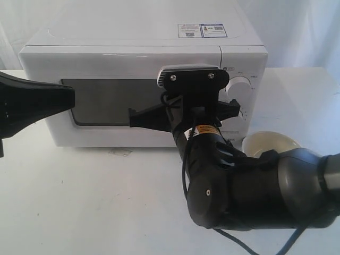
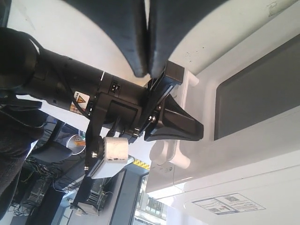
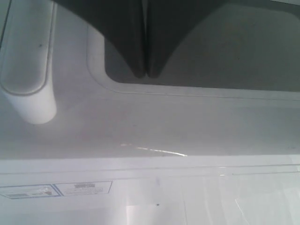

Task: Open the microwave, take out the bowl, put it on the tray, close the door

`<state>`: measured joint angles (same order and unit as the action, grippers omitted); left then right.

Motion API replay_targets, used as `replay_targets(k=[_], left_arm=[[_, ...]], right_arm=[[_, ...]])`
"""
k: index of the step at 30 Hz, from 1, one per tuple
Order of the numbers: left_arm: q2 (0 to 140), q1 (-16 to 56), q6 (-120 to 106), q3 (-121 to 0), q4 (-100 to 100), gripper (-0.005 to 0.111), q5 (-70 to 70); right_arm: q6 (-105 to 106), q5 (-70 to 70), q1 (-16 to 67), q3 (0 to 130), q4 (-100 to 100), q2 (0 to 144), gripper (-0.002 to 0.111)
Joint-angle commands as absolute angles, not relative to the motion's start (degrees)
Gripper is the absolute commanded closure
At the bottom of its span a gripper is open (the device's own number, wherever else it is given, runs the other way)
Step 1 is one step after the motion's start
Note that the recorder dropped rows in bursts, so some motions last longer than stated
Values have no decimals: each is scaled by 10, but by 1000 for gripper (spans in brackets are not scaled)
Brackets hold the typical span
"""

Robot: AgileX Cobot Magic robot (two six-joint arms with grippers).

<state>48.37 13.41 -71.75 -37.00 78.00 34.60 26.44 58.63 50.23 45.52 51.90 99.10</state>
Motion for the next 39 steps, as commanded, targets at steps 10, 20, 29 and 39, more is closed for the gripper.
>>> replay_targets(k=[10,20,29,39], left_arm=[[310,95,-668,-367,755,107,444],[191,58,-299,-364,520,107,442],[156,58,-272,-265,492,107,279],[32,58,-150,-158,369,107,178]], right_arm=[[272,587,503,452,518,989,108],[272,587,503,452,518,989,108],[272,587,503,452,518,989,108],[272,587,503,452,518,989,108]])
